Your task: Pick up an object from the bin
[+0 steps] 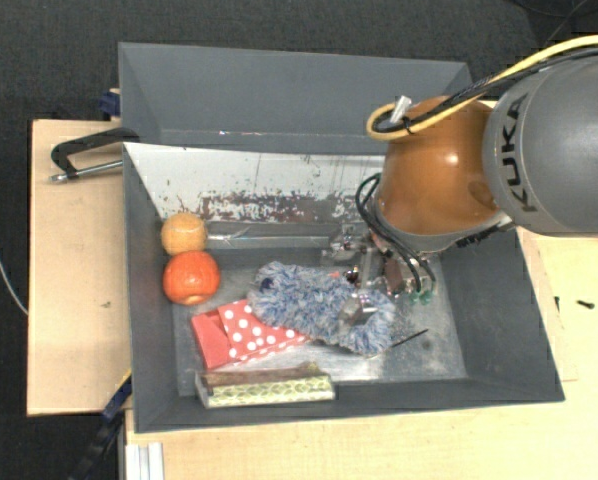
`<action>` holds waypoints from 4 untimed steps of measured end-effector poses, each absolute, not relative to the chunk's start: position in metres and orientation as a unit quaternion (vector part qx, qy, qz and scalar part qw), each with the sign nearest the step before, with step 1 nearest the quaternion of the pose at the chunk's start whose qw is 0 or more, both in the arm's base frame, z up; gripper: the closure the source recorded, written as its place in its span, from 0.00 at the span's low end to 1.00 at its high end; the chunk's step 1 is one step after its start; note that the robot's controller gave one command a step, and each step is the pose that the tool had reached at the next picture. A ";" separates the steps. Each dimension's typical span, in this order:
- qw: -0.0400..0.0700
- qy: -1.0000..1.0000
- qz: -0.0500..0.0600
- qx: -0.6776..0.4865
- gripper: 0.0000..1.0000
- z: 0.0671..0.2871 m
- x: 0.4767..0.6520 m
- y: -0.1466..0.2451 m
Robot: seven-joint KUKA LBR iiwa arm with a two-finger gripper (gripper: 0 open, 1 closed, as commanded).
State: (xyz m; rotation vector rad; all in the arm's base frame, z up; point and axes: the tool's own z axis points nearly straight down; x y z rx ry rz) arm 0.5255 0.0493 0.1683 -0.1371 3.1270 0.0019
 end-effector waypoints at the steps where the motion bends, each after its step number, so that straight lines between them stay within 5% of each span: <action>1: 0.003 1.000 0.001 -0.022 0.00 0.106 0.535 0.044; 2: 0.002 0.998 -0.004 -0.066 1.00 0.078 0.546 0.130; 3: 0.002 0.998 -0.004 -0.066 1.00 0.078 0.546 0.130; 4: -0.001 0.998 0.001 -0.061 1.00 0.155 0.545 0.124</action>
Offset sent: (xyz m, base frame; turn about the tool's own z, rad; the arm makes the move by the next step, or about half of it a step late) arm 0.0156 0.0853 -0.0971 -0.0457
